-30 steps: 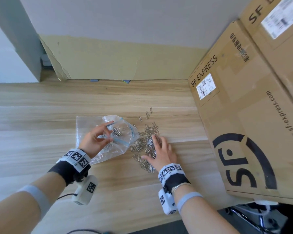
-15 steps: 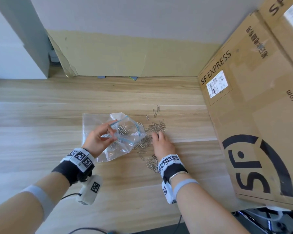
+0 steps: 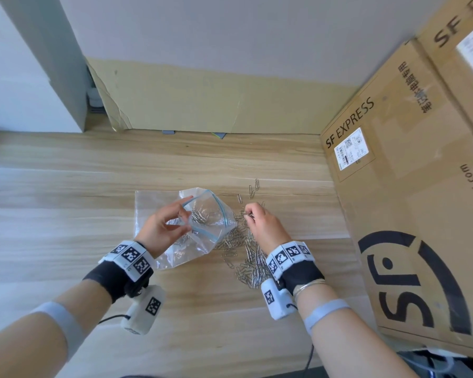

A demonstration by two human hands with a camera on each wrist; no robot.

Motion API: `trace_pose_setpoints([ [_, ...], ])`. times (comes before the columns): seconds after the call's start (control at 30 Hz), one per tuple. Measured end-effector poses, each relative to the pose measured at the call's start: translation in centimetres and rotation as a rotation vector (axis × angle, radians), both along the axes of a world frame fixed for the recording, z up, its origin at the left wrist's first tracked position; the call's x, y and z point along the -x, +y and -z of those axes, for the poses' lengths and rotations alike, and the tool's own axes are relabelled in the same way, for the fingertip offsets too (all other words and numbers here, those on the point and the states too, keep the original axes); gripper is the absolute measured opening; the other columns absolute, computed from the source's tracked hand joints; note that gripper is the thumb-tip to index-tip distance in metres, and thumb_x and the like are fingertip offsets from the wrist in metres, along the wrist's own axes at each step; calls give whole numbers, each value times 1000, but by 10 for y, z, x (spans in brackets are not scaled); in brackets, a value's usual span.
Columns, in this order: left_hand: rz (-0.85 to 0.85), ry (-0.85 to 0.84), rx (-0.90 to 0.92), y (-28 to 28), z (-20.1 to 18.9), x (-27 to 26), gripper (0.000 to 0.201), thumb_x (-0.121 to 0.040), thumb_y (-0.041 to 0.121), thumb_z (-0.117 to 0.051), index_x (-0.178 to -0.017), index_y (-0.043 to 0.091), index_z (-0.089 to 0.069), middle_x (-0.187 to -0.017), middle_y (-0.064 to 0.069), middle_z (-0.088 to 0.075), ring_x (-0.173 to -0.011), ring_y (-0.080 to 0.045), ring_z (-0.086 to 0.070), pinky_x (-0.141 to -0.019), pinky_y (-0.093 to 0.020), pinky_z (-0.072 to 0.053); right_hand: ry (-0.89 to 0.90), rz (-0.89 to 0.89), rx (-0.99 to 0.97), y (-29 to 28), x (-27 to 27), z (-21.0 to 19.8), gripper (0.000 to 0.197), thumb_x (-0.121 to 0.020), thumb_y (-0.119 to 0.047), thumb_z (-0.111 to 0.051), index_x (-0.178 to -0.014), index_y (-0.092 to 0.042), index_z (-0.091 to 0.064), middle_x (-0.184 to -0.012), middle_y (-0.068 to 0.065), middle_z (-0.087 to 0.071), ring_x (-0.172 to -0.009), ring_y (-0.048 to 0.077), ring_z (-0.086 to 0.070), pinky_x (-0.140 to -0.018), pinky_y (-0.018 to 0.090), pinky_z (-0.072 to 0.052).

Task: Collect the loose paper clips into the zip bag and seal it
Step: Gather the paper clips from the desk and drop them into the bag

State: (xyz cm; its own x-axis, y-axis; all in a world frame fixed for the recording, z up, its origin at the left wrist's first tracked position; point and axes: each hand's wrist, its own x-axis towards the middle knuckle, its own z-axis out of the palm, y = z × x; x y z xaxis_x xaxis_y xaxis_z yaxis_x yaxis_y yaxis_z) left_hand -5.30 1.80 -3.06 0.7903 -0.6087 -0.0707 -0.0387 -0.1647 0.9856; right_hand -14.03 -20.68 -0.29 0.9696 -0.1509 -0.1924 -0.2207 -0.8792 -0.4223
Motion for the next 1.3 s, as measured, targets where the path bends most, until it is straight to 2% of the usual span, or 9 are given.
trace_pose_setpoints([
  [0.2, 39, -43, -17, 2, -6, 1, 38, -78, -3, -62, -61, 30, -51, -132, 17, -45, -109, 0, -56, -78, -18, -53, 96, -408, 69, 40, -45, -32, 19, -95, -16, -39, -108, -4, -46, -90, 10, -58, -65, 17, -49, -52, 23, -41],
  [0.47, 11, -4, 42, 11, -8, -2, 38, -77, -4, -62, -65, 31, -54, -116, 30, -57, -113, -3, -54, -82, -25, -53, 197, -480, 27, 70, -70, -38, 28, -93, -24, -44, -119, -14, -47, -129, 6, -51, -109, 26, -52, -80, 32, -39],
  [0.53, 8, 9, 55, 11, -7, -2, 39, -78, -4, -62, -64, 32, -53, -118, 32, -56, -116, -4, -52, -82, -24, -53, 99, -478, -38, 65, -67, -36, 29, -91, -26, -47, -119, -21, -53, -124, 3, -57, -101, 22, -57, -82, 34, -47],
  [0.7, -42, 72, 60, 14, -4, -3, 43, -79, -5, -60, -60, 32, -51, -116, 32, -56, -107, 0, -58, -78, -22, -53, -192, -38, -198, 13, -58, -19, 22, -91, -19, -46, -103, -21, -64, -88, 4, -72, -48, 9, -50, -45, 19, -44],
  [0.8, -57, 83, 57, 16, -3, -5, 40, -80, -3, -59, -60, 30, -48, -117, 27, -58, -107, -1, -59, -75, -20, -52, -7, 176, -162, -28, -57, 9, 32, -93, -15, -41, -123, -20, -52, -129, 3, -54, -95, 10, -59, -81, 24, -48],
  [0.9, -64, 82, 49, 20, -1, -9, 41, -80, -2, -59, -59, 31, -47, -115, 27, -59, -106, -2, -59, -74, -18, -51, 200, 190, -58, -52, -59, 38, 49, -92, -11, -38, -138, -24, -31, -151, -3, -21, -136, 17, -26, -112, 34, -26],
  [1.03, -85, 99, 67, 25, 3, -12, 37, -80, -4, -58, -62, 26, -48, -113, 29, -59, -105, -5, -60, -75, -17, -51, 168, 162, -71, -52, -61, 49, 53, -88, 1, -36, -136, -22, -36, -150, -5, -25, -132, 13, -31, -106, 24, -28],
  [1.2, -70, 57, 40, 26, 2, -15, 33, -80, -1, -59, -63, 25, -49, -120, 19, -57, -105, -13, -60, -79, -22, -52, 105, 179, -261, -32, -33, 49, 57, -83, 13, -37, -119, -27, -55, -135, -13, -44, -89, 5, -54, -70, 21, -50],
  [1.3, -57, 58, 39, 25, 2, -18, 32, -79, 0, -60, -64, 25, -48, -114, 28, -60, -104, -12, -60, -82, -26, -53, 82, 164, -276, -26, -13, 56, 63, -78, 18, -35, -111, -29, -60, -128, -14, -50, -99, 3, -50, -88, 27, -46],
])
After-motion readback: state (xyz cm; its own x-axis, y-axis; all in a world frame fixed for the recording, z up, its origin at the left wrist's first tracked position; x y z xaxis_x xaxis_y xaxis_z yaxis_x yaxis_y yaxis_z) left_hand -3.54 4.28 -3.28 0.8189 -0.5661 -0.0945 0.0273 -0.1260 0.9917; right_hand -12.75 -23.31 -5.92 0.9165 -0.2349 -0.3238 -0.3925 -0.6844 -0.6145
